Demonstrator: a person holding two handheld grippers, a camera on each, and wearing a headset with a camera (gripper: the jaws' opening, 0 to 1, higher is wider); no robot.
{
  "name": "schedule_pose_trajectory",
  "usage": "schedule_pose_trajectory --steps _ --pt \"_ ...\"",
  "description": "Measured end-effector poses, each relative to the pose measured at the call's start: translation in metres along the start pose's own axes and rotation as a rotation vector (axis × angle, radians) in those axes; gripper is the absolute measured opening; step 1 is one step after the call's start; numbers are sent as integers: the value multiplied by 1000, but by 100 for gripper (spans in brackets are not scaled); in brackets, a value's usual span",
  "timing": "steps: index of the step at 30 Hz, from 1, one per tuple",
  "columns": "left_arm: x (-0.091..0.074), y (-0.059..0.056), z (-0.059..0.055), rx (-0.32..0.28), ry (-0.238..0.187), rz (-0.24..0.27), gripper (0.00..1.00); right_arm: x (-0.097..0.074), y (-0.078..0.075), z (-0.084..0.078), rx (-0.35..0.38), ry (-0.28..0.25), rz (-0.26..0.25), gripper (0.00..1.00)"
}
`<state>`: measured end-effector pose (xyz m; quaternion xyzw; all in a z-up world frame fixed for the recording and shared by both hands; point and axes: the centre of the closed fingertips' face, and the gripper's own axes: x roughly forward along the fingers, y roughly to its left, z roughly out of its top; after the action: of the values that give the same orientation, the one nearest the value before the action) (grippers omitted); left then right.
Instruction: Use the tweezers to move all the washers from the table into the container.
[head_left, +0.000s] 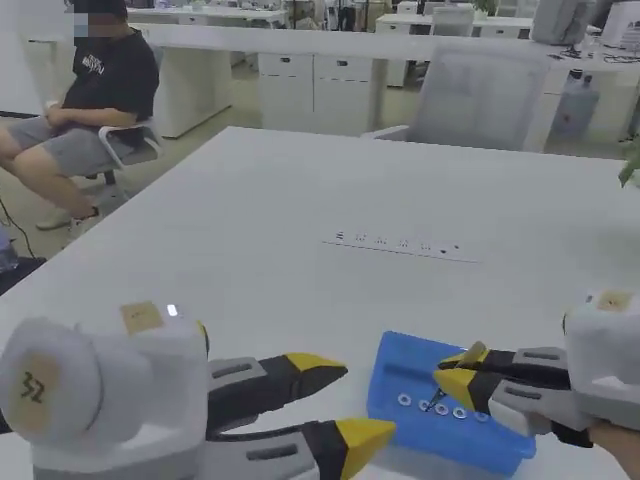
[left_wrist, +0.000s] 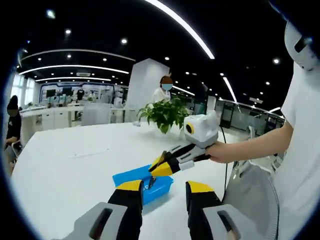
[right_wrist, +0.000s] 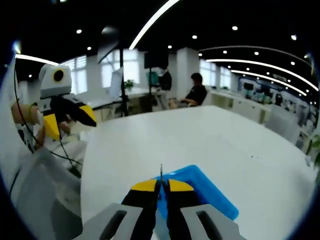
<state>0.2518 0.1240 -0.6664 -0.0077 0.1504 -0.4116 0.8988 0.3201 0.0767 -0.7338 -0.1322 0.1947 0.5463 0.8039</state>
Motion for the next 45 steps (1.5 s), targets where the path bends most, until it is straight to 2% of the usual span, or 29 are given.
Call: schedule_pose_trajectory --steps 5,9,12,16,18,21,24,26,28,32,35,40,42,43,45 --pt "15 -22 4 81 55 -104 25 -18 25 -6 -20 26 62 2" --pt "27 -40 6 111 91 -194 18 -28 44 -16 -41 69 124 2" --pt "39 -49 3 215 134 -246 13 -34 58 -25 -47 97 172 2" --pt "51 -62 0 239 168 -308 7 -40 70 -37 -108 159 209 2" --pt "58 -67 -6 269 203 -337 6 -41 77 -39 -111 170 234 2" --pt "65 -77 -15 311 248 -386 5 -44 80 -50 -204 248 242 2" --pt "69 -81 -28 374 315 -410 3 -44 83 -54 -233 266 244 2" --pt "72 -83 -35 422 340 -423 1 -44 82 -57 -237 276 245 2" --pt "74 -87 -39 421 350 -440 0 -45 80 -60 -249 294 239 2" --pt "77 -90 -46 459 378 -464 0 -45 79 -69 -267 330 241 2" --pt "78 -86 -52 471 399 -469 0 -45 76 -75 -257 345 238 3" --pt "78 -74 -78 485 474 -468 0 -39 72 -94 -199 356 219 4" --pt "78 -70 -90 475 504 -464 0 -33 74 -102 -214 382 215 4" --pt "77 -67 -96 484 521 -457 0 -29 73 -105 -252 402 204 4" --pt "75 -62 -103 501 543 -455 0 -24 77 -108 -255 411 208 4"
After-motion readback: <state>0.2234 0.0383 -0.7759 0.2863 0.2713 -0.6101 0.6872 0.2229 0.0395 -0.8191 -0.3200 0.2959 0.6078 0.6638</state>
